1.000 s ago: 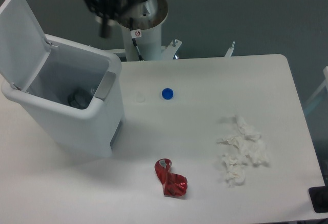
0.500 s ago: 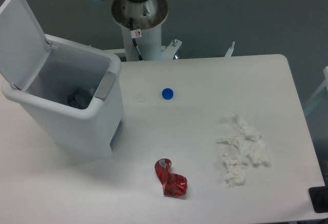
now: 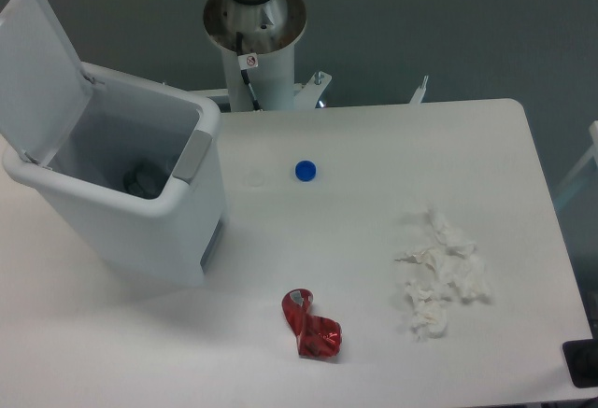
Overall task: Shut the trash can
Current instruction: 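Move the gripper over and behind the open trash can lid, then push the raised lid forward with the gripper, swinging it down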
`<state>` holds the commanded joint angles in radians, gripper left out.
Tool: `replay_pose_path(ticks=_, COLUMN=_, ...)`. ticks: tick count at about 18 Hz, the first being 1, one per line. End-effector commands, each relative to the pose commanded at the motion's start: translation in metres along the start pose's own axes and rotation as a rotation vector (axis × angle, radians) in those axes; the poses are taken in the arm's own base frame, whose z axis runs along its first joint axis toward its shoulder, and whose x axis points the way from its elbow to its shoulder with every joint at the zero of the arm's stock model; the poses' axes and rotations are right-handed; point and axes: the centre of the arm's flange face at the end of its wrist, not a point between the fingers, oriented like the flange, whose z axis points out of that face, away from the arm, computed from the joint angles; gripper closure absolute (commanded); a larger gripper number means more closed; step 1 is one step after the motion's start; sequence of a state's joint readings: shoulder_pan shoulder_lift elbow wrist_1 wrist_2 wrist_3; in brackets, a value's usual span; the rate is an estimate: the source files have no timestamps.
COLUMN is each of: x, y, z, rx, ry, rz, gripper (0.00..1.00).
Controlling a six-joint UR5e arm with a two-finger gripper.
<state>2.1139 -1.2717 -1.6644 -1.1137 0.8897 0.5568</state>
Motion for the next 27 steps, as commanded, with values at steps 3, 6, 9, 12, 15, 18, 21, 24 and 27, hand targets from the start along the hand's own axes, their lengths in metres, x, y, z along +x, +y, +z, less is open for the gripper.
replay_pose_path(ticks=3, x=0.001, y=0.003, z=0.003, rx=-0.021, ry=0.009, rz=-0.013, gripper=1.0)
replay_pose_path(ticks=6, x=0.0, y=0.007, z=0.009, rx=-0.055, ry=0.011, rz=-0.027, gripper=1.0)
replay_pose_path(ticks=9, x=-0.003, y=0.009, z=0.01, rx=-0.082, ry=-0.016, rz=-0.034, gripper=1.0)
replay_pose_path(ticks=12, x=-0.006, y=0.015, z=0.012, rx=-0.134, ry=-0.031, rz=-0.06, gripper=1.0)
replay_pose_path(ticks=15, x=-0.007, y=0.017, z=0.011, rx=-0.161, ry=-0.052, rz=-0.071, gripper=1.0)
replay_pose_path(ticks=18, x=-0.015, y=0.018, z=0.013, rx=-0.187, ry=-0.087, rz=-0.094, gripper=1.0)
replay_pose_path(ticks=21, x=-0.019, y=0.019, z=0.013, rx=-0.21, ry=-0.118, rz=-0.095, gripper=1.0)
replay_pose_path(ticks=24, x=-0.021, y=0.015, z=0.007, rx=-0.221, ry=-0.146, rz=-0.101, gripper=1.0)
replay_pose_path(ticks=27, x=-0.022, y=0.012, z=0.005, rx=-0.224, ry=-0.159, rz=-0.109, gripper=1.0)
